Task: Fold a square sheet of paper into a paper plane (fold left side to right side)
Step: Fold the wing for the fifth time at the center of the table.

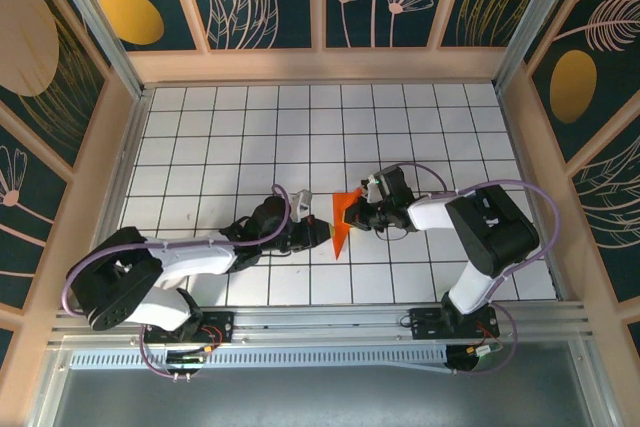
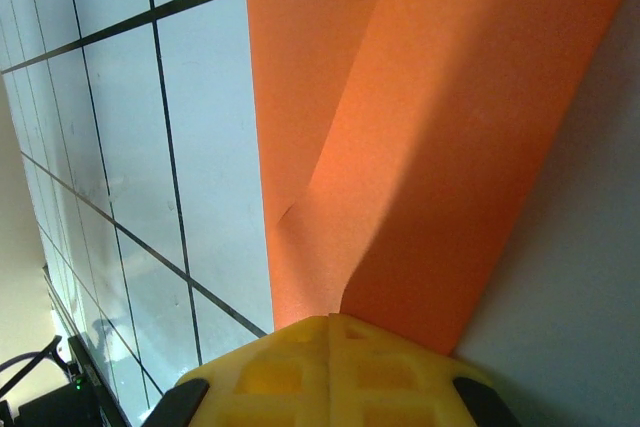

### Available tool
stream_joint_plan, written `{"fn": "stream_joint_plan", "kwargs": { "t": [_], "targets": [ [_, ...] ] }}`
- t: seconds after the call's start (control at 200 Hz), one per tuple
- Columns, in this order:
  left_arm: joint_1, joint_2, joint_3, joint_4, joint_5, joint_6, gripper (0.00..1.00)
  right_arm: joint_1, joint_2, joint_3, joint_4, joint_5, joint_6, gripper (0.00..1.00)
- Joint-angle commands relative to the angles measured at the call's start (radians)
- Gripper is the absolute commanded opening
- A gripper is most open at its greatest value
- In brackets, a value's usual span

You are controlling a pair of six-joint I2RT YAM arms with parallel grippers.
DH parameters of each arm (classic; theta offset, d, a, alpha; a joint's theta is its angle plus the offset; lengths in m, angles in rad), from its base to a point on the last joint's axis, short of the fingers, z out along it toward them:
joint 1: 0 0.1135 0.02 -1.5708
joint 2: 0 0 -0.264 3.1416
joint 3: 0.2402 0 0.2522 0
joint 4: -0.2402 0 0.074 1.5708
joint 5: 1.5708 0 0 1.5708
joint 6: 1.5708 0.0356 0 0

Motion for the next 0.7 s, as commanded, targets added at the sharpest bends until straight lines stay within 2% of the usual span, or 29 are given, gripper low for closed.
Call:
{"fn": "stream_joint_plan", "kwargs": {
  "t": [0.0,0.696],
  "targets": [
    [0.0,0.043,0.009,0.093,0.056,-0.03,0.0,0.009,0.099,-0.025,-0.121,0.167,-0.042,0.0],
    [-0.02,0.289,0.093,0.143,0.123,-0.035,0.0,0.024,0.107,-0.008,-0.14,0.177,-0.044,0.0]
  ]
}}
